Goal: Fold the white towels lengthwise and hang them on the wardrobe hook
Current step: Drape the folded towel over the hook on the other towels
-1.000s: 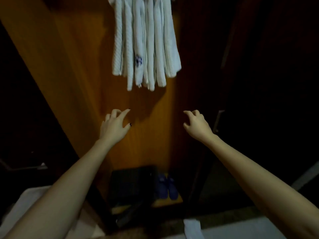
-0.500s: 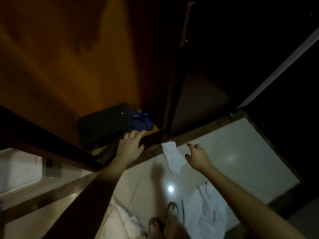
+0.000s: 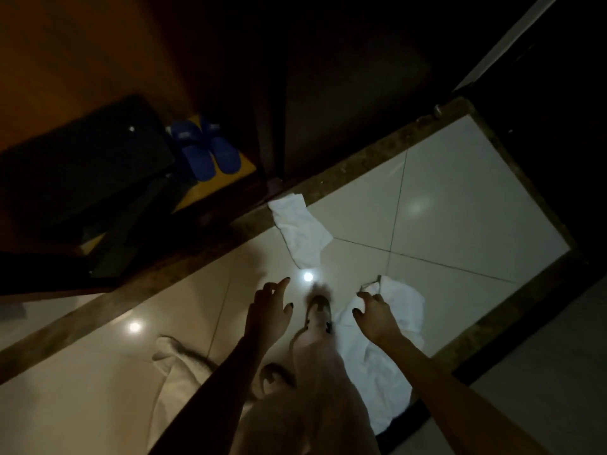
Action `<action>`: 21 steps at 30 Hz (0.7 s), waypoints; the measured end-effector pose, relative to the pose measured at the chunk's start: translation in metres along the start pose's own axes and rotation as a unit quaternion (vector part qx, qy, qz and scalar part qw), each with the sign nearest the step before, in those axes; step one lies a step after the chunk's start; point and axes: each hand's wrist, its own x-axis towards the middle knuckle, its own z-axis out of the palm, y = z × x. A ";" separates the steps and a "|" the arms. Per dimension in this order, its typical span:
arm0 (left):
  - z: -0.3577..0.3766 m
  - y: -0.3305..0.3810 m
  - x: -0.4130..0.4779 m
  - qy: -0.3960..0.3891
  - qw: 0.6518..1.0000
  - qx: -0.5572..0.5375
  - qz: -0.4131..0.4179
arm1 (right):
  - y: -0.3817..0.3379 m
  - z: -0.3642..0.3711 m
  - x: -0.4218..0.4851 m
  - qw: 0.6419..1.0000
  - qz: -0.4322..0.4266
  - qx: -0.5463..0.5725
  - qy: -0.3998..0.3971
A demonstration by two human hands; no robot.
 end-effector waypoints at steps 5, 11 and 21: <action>0.081 -0.033 0.085 -0.028 0.999 0.001 -0.020 | 0.002 0.046 0.116 0.998 0.010 0.066 0.000; 0.154 -0.062 0.201 0.022 0.999 -0.035 0.029 | 0.014 0.102 0.247 0.991 -0.033 0.117 0.061; 0.218 -0.106 0.364 0.067 0.976 0.102 0.181 | 0.022 0.195 0.394 0.985 -0.052 0.124 0.109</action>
